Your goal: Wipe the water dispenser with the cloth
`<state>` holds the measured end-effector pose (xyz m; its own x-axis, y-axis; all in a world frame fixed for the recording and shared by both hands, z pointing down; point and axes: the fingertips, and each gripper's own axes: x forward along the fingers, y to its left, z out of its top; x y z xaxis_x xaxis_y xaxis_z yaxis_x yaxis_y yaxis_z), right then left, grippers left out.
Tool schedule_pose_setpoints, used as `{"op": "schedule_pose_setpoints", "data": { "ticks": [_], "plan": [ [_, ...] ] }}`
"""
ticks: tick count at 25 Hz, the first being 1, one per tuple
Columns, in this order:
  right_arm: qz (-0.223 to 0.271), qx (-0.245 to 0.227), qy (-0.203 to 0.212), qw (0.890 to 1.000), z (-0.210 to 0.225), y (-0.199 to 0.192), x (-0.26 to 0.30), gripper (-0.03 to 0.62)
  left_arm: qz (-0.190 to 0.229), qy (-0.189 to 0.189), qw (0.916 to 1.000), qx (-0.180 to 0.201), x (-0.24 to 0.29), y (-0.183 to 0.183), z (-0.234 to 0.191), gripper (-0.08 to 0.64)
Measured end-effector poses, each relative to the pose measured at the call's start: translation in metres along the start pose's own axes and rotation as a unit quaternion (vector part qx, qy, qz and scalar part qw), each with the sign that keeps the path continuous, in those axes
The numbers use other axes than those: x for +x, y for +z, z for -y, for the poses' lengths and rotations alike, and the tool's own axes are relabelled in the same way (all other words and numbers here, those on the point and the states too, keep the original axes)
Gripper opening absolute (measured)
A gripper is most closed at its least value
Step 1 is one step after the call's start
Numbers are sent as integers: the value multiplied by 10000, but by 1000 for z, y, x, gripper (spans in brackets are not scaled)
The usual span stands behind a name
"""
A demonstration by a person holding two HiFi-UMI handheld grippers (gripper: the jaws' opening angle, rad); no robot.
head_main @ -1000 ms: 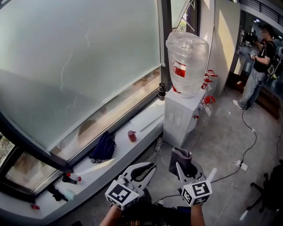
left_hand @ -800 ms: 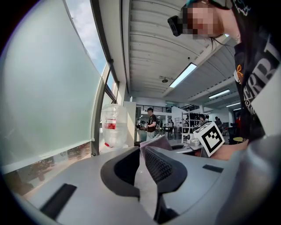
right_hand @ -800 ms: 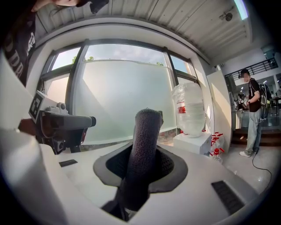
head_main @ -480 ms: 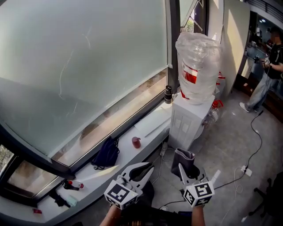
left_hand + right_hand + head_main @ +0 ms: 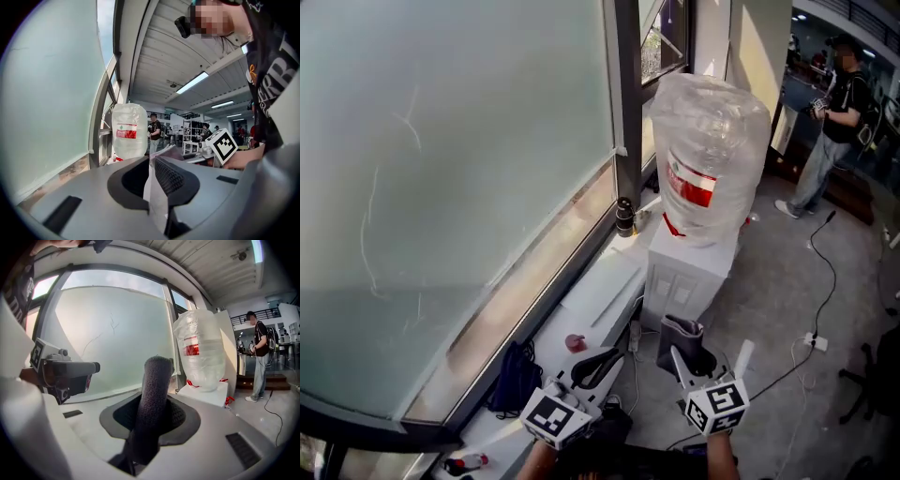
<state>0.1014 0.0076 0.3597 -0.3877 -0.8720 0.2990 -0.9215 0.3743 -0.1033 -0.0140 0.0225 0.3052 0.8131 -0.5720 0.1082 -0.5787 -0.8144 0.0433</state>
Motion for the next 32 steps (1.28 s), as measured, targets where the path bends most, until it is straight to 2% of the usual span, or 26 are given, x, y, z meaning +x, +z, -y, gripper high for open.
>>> {"op": "schedule_pose_setpoints", "data": {
  "ticks": [5, 9, 18, 25, 32],
  "plan": [
    [-14, 196, -306, 9993, 0, 11, 51, 114, -91, -437, 9990, 14, 17, -1, -52, 51],
    [-123, 298, -479, 9983, 4, 7, 71, 114, -131, -676, 9976, 71, 31, -4, -74, 51],
    [-318, 268, -710, 9966, 37, 2, 102, 114, -224, -1078, 9939, -34, 60, -13, -76, 51],
    [-223, 187, -604, 9977, 79, 17, 166, 114, -164, -775, 9969, 13, 79, -4, -94, 51],
    [-367, 725, -499, 9954, 124, -4, 249, 114, -77, -183, 9998, 70, 88, 7, -113, 51]
  ]
}}
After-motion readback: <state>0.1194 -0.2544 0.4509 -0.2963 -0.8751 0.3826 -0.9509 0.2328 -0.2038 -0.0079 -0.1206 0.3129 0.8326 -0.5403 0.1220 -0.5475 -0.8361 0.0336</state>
